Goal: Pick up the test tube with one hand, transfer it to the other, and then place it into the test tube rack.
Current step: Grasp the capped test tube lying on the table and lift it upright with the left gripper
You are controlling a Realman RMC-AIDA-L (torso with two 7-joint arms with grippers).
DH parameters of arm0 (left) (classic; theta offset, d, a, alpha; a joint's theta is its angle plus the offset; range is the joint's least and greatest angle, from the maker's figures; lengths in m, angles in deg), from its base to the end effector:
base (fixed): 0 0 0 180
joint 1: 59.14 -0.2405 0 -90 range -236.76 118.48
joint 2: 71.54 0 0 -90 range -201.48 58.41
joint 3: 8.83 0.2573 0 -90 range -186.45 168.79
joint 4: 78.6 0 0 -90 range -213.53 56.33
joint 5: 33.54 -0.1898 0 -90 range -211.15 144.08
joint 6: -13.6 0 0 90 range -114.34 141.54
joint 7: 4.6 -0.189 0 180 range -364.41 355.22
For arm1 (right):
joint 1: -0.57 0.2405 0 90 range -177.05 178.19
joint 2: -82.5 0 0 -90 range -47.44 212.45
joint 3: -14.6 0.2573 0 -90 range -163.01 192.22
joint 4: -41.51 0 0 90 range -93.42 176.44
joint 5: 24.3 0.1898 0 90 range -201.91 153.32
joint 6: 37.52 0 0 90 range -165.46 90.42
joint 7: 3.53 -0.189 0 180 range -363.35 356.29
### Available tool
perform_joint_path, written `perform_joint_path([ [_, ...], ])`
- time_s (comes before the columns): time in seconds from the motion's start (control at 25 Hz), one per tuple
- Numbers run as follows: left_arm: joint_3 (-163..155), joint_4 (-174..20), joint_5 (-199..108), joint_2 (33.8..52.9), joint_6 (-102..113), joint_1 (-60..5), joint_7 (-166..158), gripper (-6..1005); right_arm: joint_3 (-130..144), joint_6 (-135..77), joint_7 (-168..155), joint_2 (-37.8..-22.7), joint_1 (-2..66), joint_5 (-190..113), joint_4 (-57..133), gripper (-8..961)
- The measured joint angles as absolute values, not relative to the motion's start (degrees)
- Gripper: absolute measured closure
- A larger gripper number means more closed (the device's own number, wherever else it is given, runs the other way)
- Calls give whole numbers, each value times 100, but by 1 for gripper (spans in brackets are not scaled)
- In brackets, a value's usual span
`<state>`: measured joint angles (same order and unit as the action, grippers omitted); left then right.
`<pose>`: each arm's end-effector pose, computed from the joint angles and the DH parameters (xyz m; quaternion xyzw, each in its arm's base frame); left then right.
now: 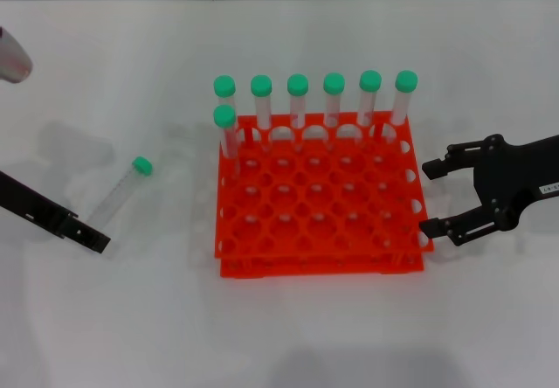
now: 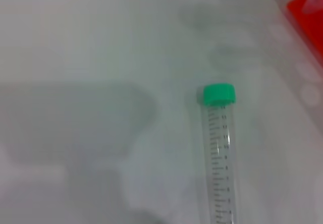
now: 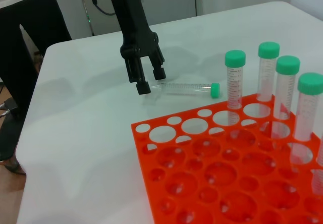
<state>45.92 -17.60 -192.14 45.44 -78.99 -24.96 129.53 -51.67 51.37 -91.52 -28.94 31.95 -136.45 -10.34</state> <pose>-0.3066 0.3287 0.0017 -0.8531 -0.4589 0.1925 0.1569 0.2193 0.3322 -0.0263 -0.9919 0.0885 0.0739 0.0537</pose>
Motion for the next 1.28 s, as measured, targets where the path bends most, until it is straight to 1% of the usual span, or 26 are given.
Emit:
perform_joint_path([
  [0.32, 4593, -1808, -19199, 4568, -7803, -2463, 12987, 139, -5199, 5082, -9142, -2910, 3194, -13654, -1031, 84],
  [0.56, 4592, -1813, -19213, 4581, -7780, -2450, 13020, 157, -5209, 5081, -9141, -2912, 3194, -13660, -1025, 84],
  [1.0, 4670, -1818, -19227, 4582, -7678, -2452, 13193, 539, -5190, 5095, -9142, -2915, 3195, -13663, -1025, 85],
  [1.28, 4869, -2025, -19264, 4579, -7656, -2334, 13316, 630, -5182, 5116, -9142, -2930, 3195, -13663, -1025, 85],
])
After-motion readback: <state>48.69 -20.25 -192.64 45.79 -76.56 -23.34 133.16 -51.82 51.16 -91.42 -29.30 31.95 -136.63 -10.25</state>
